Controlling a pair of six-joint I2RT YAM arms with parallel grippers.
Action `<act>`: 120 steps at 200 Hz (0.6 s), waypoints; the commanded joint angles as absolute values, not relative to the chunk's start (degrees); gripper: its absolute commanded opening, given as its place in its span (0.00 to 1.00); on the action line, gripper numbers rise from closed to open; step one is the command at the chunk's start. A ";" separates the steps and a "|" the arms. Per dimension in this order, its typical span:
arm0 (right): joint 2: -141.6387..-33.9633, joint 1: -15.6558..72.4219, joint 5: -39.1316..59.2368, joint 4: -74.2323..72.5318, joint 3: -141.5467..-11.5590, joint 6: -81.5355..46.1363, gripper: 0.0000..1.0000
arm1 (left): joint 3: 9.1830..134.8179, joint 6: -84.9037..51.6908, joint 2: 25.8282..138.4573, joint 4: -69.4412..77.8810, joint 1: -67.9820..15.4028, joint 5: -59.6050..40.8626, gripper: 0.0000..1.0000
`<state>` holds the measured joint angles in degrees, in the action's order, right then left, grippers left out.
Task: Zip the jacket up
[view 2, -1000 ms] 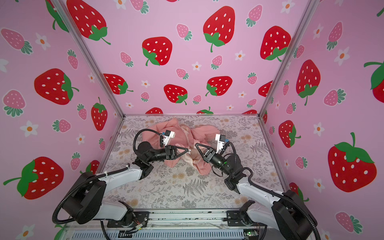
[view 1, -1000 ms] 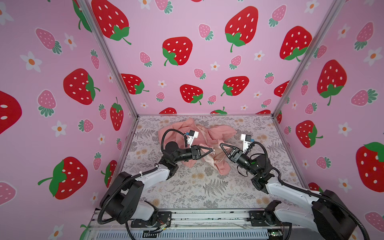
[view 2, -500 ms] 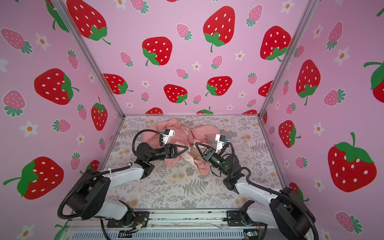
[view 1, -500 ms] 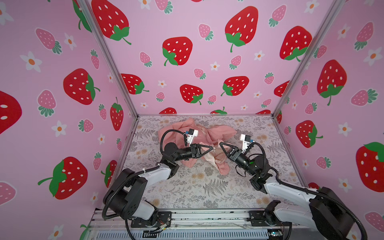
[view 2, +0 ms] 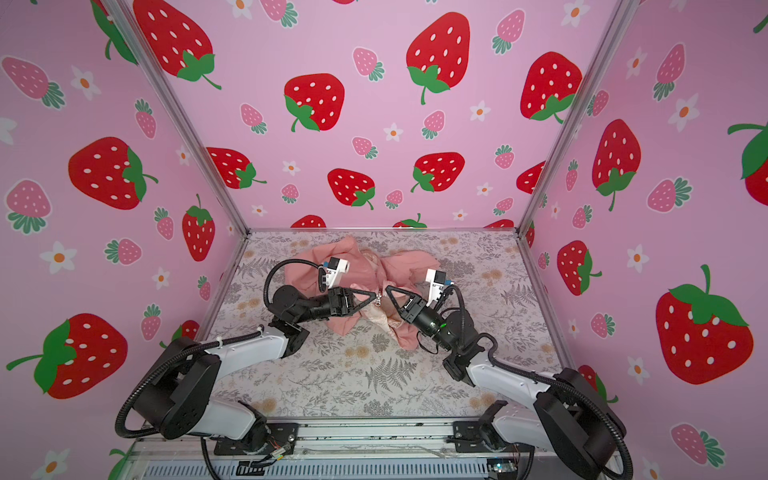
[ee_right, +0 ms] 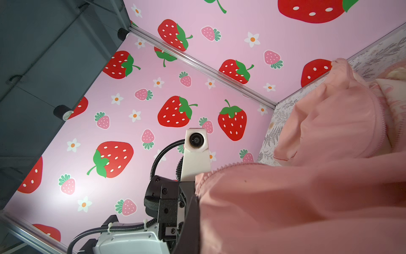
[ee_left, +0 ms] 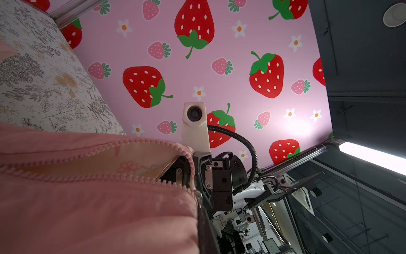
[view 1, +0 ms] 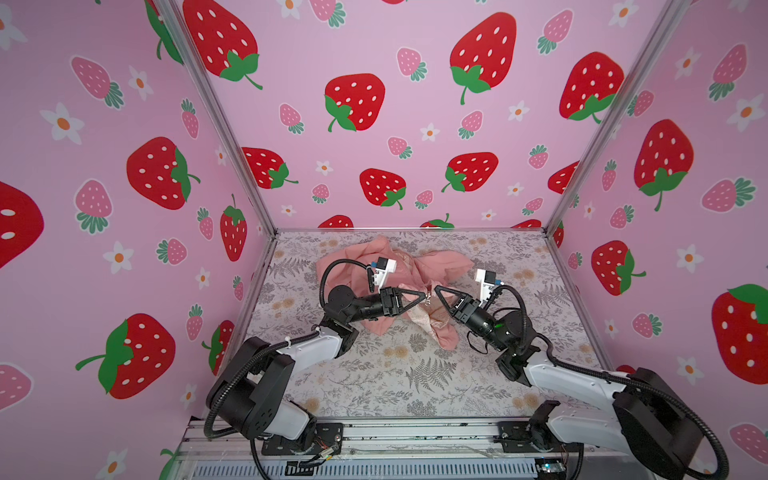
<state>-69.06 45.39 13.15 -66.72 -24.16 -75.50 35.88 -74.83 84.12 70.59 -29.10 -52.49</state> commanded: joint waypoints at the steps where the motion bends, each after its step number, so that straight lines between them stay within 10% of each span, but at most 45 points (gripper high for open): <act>1: -69.35 45.83 12.39 -71.22 -25.83 -77.34 0.00 | 37.53 -75.53 84.55 75.85 -29.04 -52.92 0.00; 120: -70.89 47.00 12.55 -73.72 -26.41 -78.77 0.00 | 37.09 -75.97 84.56 76.86 -29.09 -52.56 0.00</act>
<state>-70.57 46.44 12.80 -69.56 -24.25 -77.58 35.88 -74.91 84.16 72.18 -29.10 -52.03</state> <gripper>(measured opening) 0.051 0.052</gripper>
